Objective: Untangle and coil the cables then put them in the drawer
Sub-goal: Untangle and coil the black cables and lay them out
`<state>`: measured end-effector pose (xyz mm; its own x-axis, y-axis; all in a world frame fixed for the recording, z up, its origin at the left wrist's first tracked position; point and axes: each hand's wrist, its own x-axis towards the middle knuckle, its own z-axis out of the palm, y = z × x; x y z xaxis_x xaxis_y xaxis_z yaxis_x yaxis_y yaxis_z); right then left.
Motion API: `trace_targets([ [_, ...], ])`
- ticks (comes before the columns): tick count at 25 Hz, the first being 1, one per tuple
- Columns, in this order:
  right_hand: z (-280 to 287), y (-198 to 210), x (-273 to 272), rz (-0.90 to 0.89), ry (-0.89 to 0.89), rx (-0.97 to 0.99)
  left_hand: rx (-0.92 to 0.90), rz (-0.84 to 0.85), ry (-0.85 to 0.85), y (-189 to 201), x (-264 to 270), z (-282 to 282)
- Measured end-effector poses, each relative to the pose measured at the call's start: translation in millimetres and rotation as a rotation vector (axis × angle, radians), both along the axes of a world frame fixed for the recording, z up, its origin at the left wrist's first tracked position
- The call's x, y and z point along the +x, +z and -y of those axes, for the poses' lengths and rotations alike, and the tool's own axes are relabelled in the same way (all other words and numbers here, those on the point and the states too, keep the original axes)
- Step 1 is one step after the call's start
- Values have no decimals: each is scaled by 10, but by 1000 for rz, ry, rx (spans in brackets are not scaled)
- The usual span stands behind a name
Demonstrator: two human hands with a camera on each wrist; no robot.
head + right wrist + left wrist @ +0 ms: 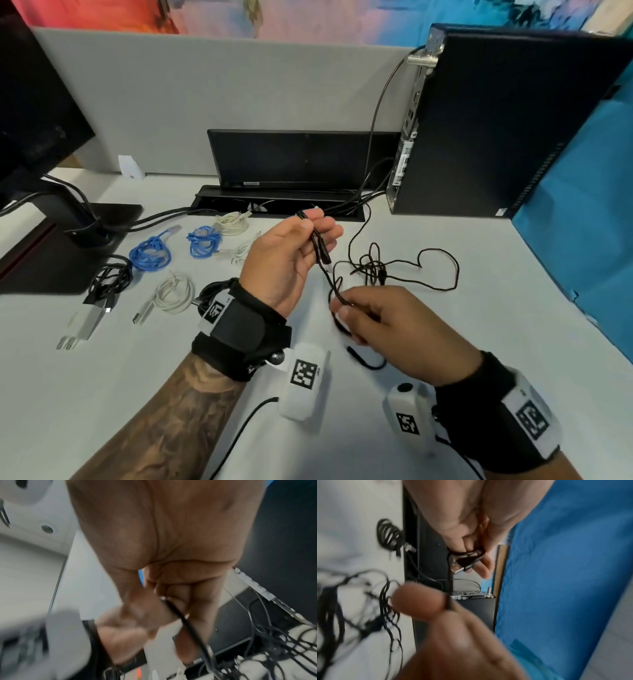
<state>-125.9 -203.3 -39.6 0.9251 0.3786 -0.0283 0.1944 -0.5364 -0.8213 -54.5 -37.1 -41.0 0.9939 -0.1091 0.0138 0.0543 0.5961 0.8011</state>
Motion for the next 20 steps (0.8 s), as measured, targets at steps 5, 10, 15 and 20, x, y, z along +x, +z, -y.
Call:
trace_targets([
  [5, 116, 309, 9, 187, -59, 107, 579, 344, 145, -62, -12, 61],
  [10, 179, 471, 359, 489, -279, 342, 714, 404, -203, -27, -48, 80],
  [15, 108, 285, 666, 338, -276, 365, 18, 63, -594, 323, -58, -136],
  [20, -40, 67, 402, 78, -90, 127, -269, 32, -75, 411, 239, -413],
])
